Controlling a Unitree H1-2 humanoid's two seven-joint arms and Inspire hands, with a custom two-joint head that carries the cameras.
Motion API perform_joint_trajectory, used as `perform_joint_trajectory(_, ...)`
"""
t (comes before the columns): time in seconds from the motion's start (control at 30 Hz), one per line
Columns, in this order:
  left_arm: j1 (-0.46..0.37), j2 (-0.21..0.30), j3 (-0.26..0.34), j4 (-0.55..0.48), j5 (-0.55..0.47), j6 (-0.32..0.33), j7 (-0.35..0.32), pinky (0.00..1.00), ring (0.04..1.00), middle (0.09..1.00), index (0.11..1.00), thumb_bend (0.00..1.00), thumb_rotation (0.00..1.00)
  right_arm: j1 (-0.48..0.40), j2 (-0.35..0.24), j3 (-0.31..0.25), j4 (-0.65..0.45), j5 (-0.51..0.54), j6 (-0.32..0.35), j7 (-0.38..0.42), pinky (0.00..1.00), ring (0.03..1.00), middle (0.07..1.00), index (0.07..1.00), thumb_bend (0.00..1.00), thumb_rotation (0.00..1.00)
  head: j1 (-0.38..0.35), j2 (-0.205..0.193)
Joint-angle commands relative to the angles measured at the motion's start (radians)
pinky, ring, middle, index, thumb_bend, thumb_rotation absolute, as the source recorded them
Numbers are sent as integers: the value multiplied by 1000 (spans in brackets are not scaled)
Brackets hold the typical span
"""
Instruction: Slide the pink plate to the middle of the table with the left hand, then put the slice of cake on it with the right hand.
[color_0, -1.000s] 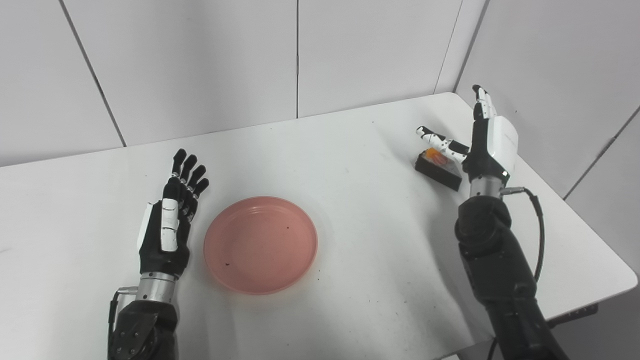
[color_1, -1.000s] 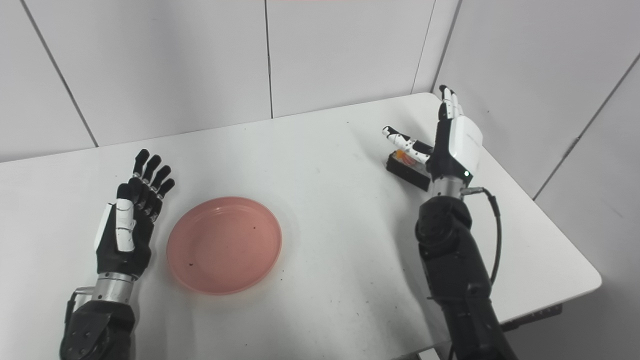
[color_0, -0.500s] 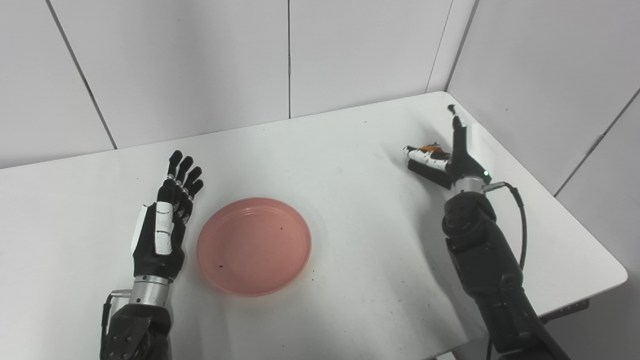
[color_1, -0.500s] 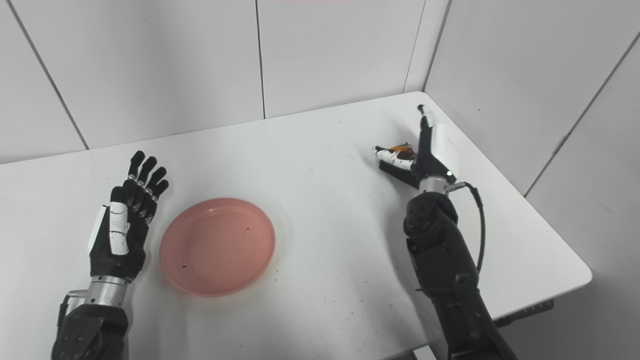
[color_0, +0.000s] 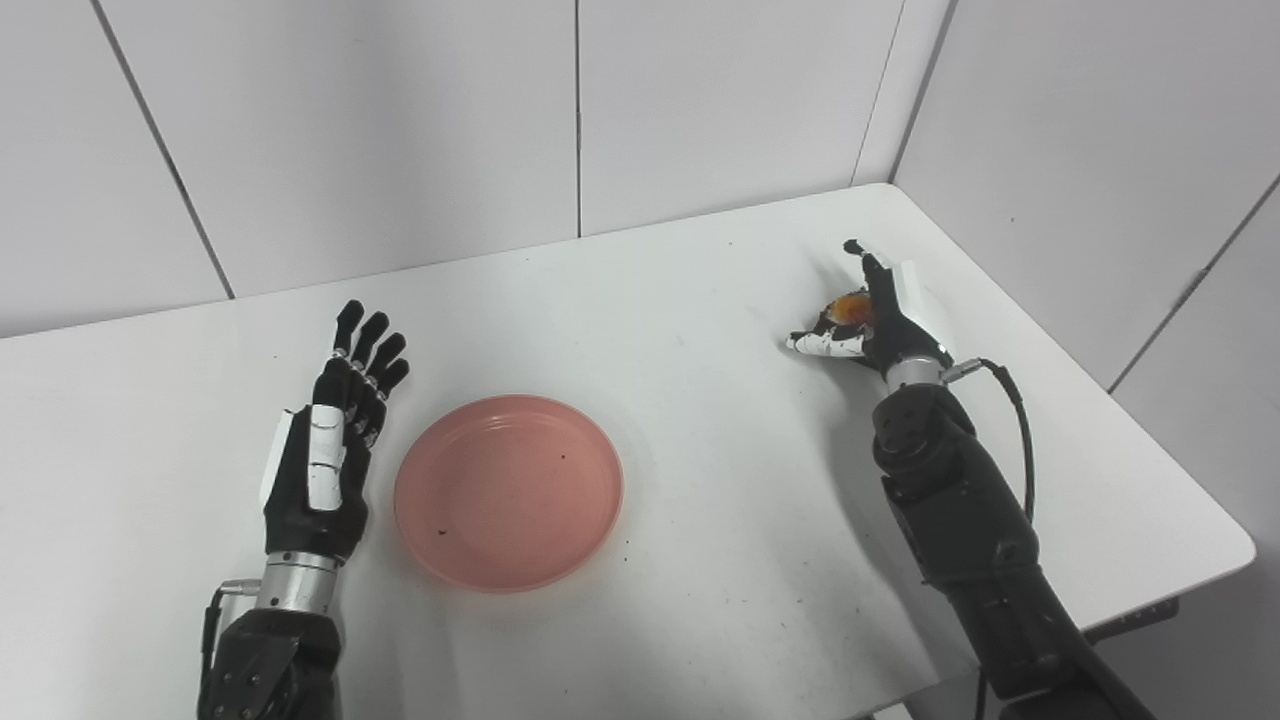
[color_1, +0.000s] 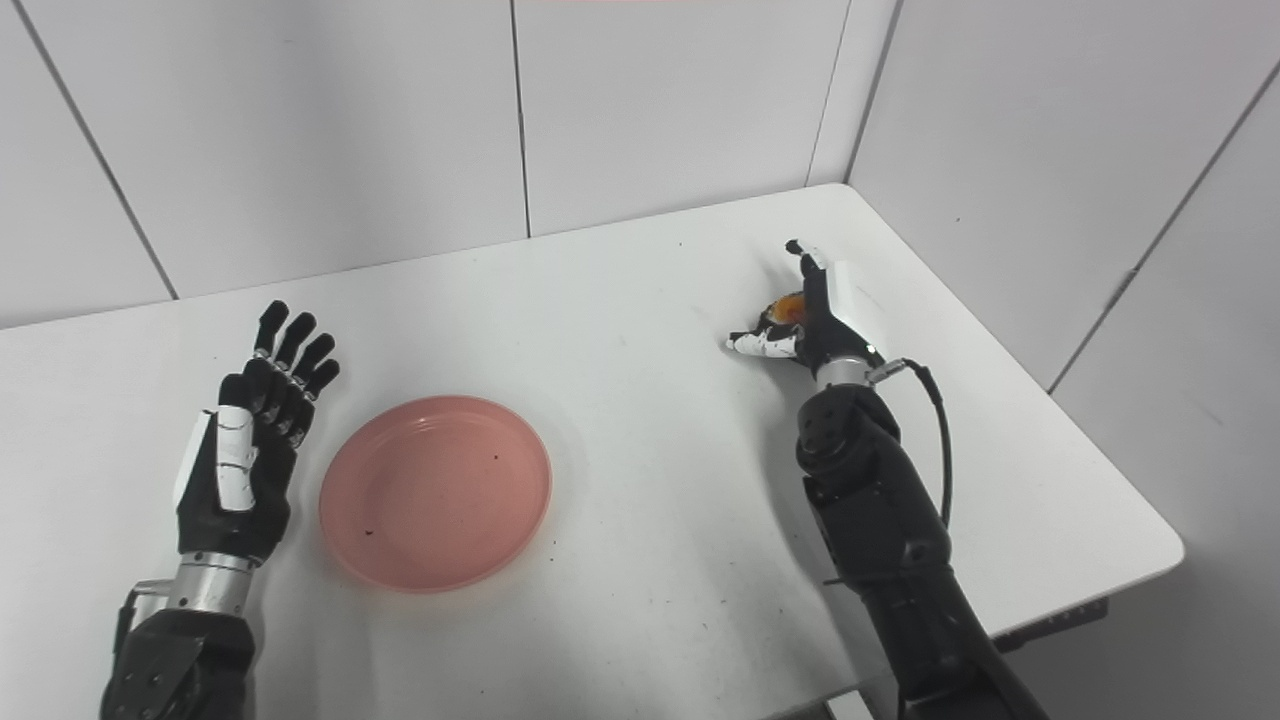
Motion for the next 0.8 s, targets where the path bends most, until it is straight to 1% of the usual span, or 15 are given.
perform_joint_trajectory(0.0, 93, 40, 15, 76, -8, -3, -21, 969, 967, 993, 1000, 712, 998, -45, -13, -18, -11, 4, -6, -38, 608, 765, 872, 805, 853, 13, 1, 1)
perform_joint_trajectory(0.03, 92, 41, 15, 82, -2, -13, -19, 968, 966, 993, 1000, 711, 999, -45, -6, -26, -10, 9, -11, -52, 596, 756, 868, 801, 846, 10, 0, 2)
perform_joint_trajectory(0.1, 90, 43, 14, 95, 6, -33, -16, 953, 961, 991, 1000, 712, 1000, -44, -1, -32, -15, 9, -4, -65, 492, 668, 839, 778, 768, 2, 0, 2)
perform_joint_trajectory(0.13, 92, 42, 15, 91, 6, -27, -14, 949, 960, 990, 1000, 712, 1000, -43, -2, -31, -23, -1, 9, -68, 472, 650, 835, 775, 754, 0, 0, 4)
perform_joint_trajectory(0.17, 93, 38, 15, 82, 6, -14, -7, 948, 958, 990, 1000, 713, 1000, -41, -2, -31, -32, -8, 20, -72, 402, 583, 827, 762, 710, 0, 0, 4)
perform_joint_trajectory(0.2, 93, 35, 17, 76, 0, -4, -7, 948, 956, 987, 1000, 729, 990, -41, -2, -33, -39, -14, 28, -77, 340, 499, 811, 748, 580, 0, -1, 6)
perform_joint_trajectory(0.27, 92, 34, 17, 73, -7, 3, -12, 955, 961, 990, 1000, 733, 984, -40, -1, -37, -48, -25, 37, -85, 323, 475, 796, 740, 543, 0, 0, 7)
perform_joint_trajectory(0.3, 91, 35, 16, 73, -8, 3, -15, 966, 966, 995, 1000, 734, 991, -40, -1, -38, -50, -30, 40, -88, 255, 457, 616, 723, 536, 0, 0, 7)
perform_joint_trajectory(0.33, 91, 36, 13, 73, -2, 0, -14, 969, 968, 997, 1000, 734, 994, -40, 0, -44, -53, -36, 42, -88, 232, 451, 555, 718, 533, 0, 1, 5)
perform_joint_trajectory(0.37, 92, 38, 12, 71, 0, 2, -14, 967, 968, 997, 1000, 732, 997, -41, 2, -52, -52, -49, 43, -85, 217, 448, 523, 710, 532, 0, 1, 5)
perform_joint_trajectory(0.4, 95, 39, 12, 68, -3, 1, -18, 965, 969, 999, 1000, 731, 999, -42, 5, -64, -47, -59, 43, -83, 202, 446, 503, 695, 530, 0, 1, 5)
perform_joint_trajectory(0.47, 98, 39, 11, 66, -1, 0, -16, 961, 970, 998, 1000, 719, 1000, -46, 9, -81, -36, -68, 43, -84, 228, 448, 497, 665, 527, 0, 4, 5)
perform_joint_trajectory(0.63, 98, 37, 10, 66, 6, -6, -12, 949, 960, 987, 1000, 707, 1000, -45, 8, -100, -18, -39, 14, -146, 177, 444, 483, 609, 526, 0, 11, 9)
perform_joint_trajectory(0.73, 105, 36, 5, 48, 16, 8, -3, 963, 973, 997, 1000, 706, 1000, -51, 15, -111, -3, -30, -4, -197, 160, 413, 490, 503, 522, 0, 20, 10)
perform_joint_trajectory(0.77, 108, 35, 3, 43, 23, 12, 3, 964, 973, 997, 1000, 706, 1000, -53, 19, -113, -2, -23, -14, -212, 160, 411, 490, 498, 521, 0, 25, 11)
